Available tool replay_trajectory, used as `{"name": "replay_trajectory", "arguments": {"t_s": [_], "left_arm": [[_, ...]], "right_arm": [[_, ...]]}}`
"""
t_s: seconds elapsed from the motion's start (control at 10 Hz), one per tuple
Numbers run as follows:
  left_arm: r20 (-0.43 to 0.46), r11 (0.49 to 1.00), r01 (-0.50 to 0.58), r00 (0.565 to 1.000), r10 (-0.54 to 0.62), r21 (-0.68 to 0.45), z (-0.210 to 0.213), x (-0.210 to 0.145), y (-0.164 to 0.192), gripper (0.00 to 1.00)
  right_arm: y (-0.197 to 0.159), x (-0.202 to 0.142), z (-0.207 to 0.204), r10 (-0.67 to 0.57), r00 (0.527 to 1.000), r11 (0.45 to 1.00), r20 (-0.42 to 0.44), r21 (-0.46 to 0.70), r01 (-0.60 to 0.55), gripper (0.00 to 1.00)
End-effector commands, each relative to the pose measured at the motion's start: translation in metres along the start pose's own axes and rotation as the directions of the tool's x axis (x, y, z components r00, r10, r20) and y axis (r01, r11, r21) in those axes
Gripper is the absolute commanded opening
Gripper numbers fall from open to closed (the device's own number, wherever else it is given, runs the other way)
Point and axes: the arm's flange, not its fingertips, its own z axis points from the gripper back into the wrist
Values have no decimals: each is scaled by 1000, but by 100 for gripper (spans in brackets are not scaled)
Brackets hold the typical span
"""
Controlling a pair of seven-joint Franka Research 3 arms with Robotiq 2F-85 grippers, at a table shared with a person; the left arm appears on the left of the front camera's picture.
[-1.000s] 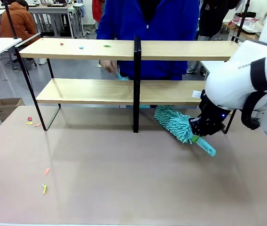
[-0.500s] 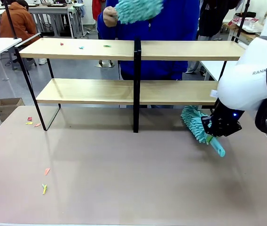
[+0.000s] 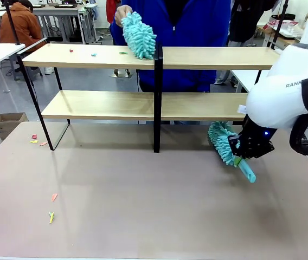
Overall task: Clean the shelves.
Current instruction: Clean another randomly selected level of the Shelf with the Duster.
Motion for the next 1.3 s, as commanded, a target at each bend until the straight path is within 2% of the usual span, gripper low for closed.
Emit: {"name": "replay_trajectory", "arguments": {"t_s": [0.0,0.3,0.4,0.6,0.9,1.2], "left_arm": [[4,1000,0,1000,0,0,-1,0,0,100],[4,1000,0,1000,0,0,-1,0,0,100],[4,1000,0,1000,0,0,-1,0,0,100],[4,1000,0,1000,0,0,-1,0,0,100],[4,1000,0,1000,0,0,-1,0,0,100],[4,1000,0,1000,0,0,-1,0,0,100]], "right_arm": [[-2,7,0,-48,999,998,-8,30,48,12],[-11,3,4,-263,961,964,90,-4,265,12],[-12,3,3,-291,949,955,124,-26,296,12],[-13,6,-1,-315,931,944,181,-36,327,12],[-16,7,-4,-346,885,918,313,-82,388,12],[-15,3,-5,-312,906,925,285,-125,358,12]]}}
